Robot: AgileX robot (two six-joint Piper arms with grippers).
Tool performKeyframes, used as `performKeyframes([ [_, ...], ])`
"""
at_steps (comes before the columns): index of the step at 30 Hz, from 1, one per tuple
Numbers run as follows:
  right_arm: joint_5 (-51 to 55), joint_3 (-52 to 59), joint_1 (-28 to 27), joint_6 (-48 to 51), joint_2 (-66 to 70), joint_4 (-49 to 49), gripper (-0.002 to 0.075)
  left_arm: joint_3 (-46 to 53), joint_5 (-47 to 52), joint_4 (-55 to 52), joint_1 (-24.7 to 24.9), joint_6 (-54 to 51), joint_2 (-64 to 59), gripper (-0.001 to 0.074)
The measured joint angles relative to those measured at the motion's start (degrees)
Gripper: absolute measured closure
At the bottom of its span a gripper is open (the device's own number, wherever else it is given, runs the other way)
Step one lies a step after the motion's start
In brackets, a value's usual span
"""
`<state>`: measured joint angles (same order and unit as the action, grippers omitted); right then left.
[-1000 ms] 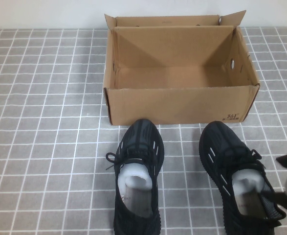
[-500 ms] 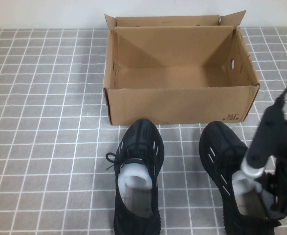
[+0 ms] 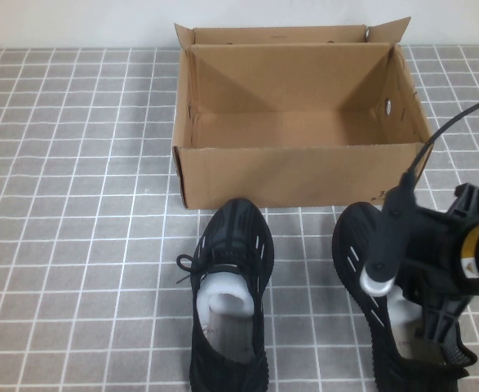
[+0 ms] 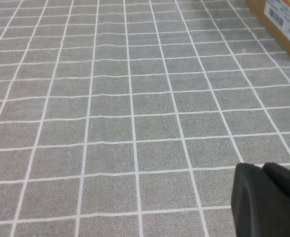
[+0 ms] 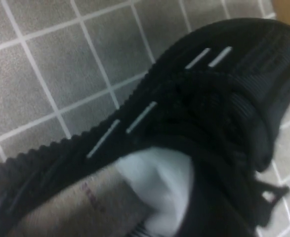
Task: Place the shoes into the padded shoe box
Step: Pick up the shoe from the table, then place the shoe in the shoe box
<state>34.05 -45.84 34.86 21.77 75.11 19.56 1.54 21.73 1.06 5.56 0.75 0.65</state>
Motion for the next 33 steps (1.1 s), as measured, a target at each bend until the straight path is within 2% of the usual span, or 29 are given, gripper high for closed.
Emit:
performKeyframes([
  [6, -1.0, -0.1, 0.0, -0.3, 4.0, 0.0, 0.0492, 0.0, 0.0, 0.0, 0.0, 0.0, 0.0, 0.0738],
  [10, -0.5, -0.6, 0.0, -0.6, 4.5, -1.1, 0.0644, 0.0, 0.0, 0.0, 0.0, 0.0, 0.0, 0.0738],
  [12, 0.3, -1.2, 0.0, -0.7, 4.5, -1.2, 0.0687, 0.0, 0.0, 0.0, 0.0, 0.0, 0.0, 0.0738],
  [20, 10.0, -7.7, 0.0, -0.8, 5.6, -5.2, 0.0703, 0.0, 0.0, 0.0, 0.0, 0.0, 0.0, 0.0738],
  [28, 32.8, -24.2, 0.0, -0.7, 5.6, -9.4, 0.0706, 0.0, 0.0, 0.0, 0.0, 0.0, 0.0, 0.0739],
  [33, 37.3, -35.1, 0.0, -1.6, 5.7, -11.6, 0.0706, 0.0, 0.0, 0.0, 0.0, 0.0, 0.0, 0.0738],
])
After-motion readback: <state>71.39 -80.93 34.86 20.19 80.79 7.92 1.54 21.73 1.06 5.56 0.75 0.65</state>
